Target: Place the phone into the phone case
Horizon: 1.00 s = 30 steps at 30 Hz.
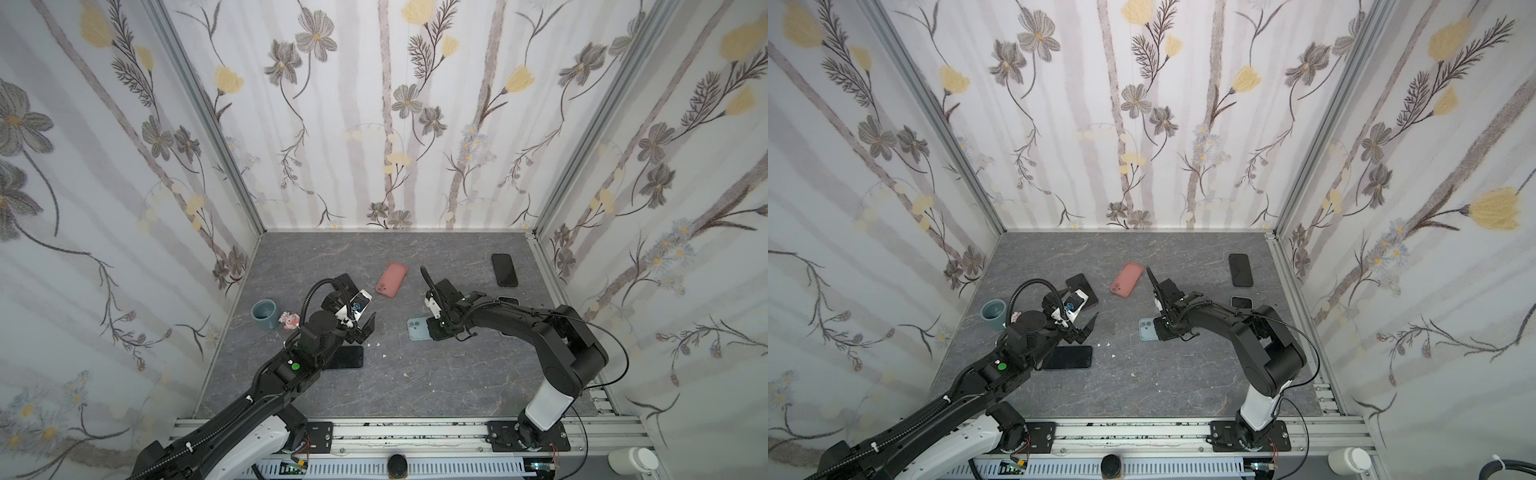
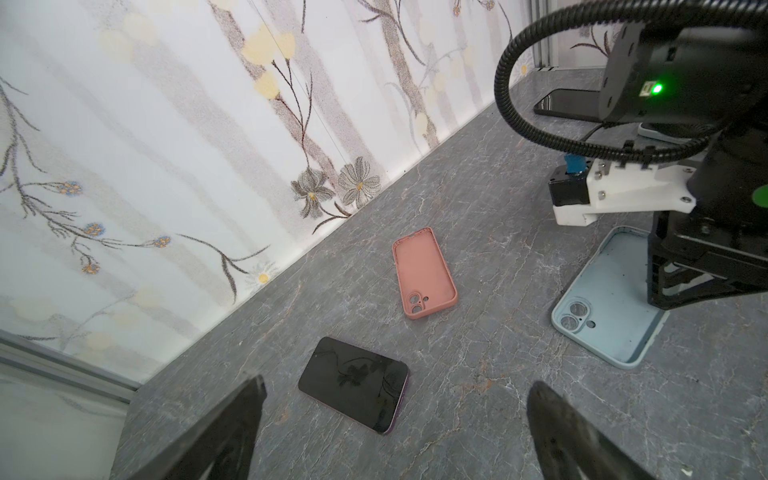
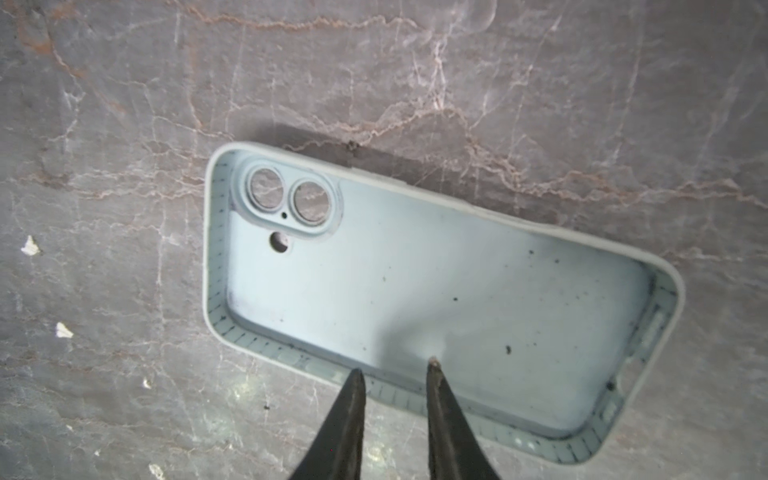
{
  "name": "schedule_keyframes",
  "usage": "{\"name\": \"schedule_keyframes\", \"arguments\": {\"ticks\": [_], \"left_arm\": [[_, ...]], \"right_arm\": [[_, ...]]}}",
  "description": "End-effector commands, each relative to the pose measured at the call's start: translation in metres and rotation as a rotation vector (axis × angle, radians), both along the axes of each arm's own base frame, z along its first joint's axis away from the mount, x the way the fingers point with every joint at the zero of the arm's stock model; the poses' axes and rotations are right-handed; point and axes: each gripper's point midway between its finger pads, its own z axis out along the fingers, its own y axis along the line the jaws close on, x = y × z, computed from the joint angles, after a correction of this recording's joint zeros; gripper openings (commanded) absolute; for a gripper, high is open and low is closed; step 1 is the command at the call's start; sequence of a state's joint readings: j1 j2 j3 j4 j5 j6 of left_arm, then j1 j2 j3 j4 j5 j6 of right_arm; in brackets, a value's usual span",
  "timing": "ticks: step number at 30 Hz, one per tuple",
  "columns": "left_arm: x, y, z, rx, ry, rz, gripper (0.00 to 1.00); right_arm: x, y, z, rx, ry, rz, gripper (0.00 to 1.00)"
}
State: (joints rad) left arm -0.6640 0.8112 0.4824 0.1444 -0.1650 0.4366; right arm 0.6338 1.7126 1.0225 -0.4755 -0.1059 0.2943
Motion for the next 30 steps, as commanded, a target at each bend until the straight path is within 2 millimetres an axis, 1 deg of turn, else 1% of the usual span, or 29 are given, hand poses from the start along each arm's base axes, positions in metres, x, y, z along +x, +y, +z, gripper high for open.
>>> {"name": "schedule_keyframes", "arguments": {"ticks": [1,2,5,6,8,10,12,14,16,19,21,22,24,27,28,30], "left_arm": [[0.003,0.003,0.008,-0.008,-0.017,0.024,1.0],[0.003,0.004,0.008,-0.009,-0.017,0.03,1.0],[0.007,0.011,0.014,-0.021,-0.037,0.079,1.0],[0.009,0.015,0.017,-0.029,-0.044,0.108,1.0],[0.015,0.026,0.026,-0.063,-0.055,0.19,1.0],[0.023,0.038,0.035,-0.087,-0.055,0.283,1.0],[0.031,0.051,0.039,-0.097,-0.044,0.375,1.0],[0.037,0.058,0.039,-0.113,-0.014,0.42,1.0],[0.043,0.059,0.039,-0.163,0.031,0.429,1.0],[0.054,0.062,0.035,-0.238,0.109,0.448,1.0],[0.062,0.066,0.031,-0.277,0.168,0.468,1.0],[0.065,0.064,0.029,-0.309,0.205,0.456,1.0],[0.068,0.054,0.023,-0.389,0.286,0.376,1.0],[0.072,0.046,0.029,-0.523,0.36,0.308,1.0],[0.073,0.044,0.03,-0.557,0.378,0.293,1.0],[0.075,0.045,0.029,-0.61,0.412,0.283,1.0]], "right_arm": [[0.004,0.005,0.019,0.012,-0.051,0.003,0.29],[0.007,0.006,0.027,0.012,-0.077,0.002,0.29],[0.018,0.016,0.058,0.046,-0.174,0.019,0.31],[0.022,0.02,0.077,0.075,-0.231,0.027,0.32],[0.03,0.027,0.103,0.122,-0.322,0.028,0.34],[0.035,0.038,0.134,0.203,-0.418,0.055,0.37],[0.037,0.051,0.162,0.289,-0.516,0.085,0.39],[0.034,0.064,0.186,0.377,-0.611,0.126,0.4],[0.033,0.071,0.201,0.433,-0.697,0.147,0.42],[0.029,0.079,0.207,0.487,-0.767,0.175,0.47],[0.022,0.09,0.205,0.525,-0.78,0.225,0.5],[0.017,0.097,0.203,0.542,-0.784,0.263,0.52],[0.008,0.108,0.194,0.555,-0.8,0.327,0.56],[0.003,0.119,0.174,0.561,-0.783,0.392,0.61],[-0.011,0.132,0.168,0.578,-0.762,0.444,0.62],[-0.023,0.146,0.158,0.586,-0.752,0.516,0.63]]}}
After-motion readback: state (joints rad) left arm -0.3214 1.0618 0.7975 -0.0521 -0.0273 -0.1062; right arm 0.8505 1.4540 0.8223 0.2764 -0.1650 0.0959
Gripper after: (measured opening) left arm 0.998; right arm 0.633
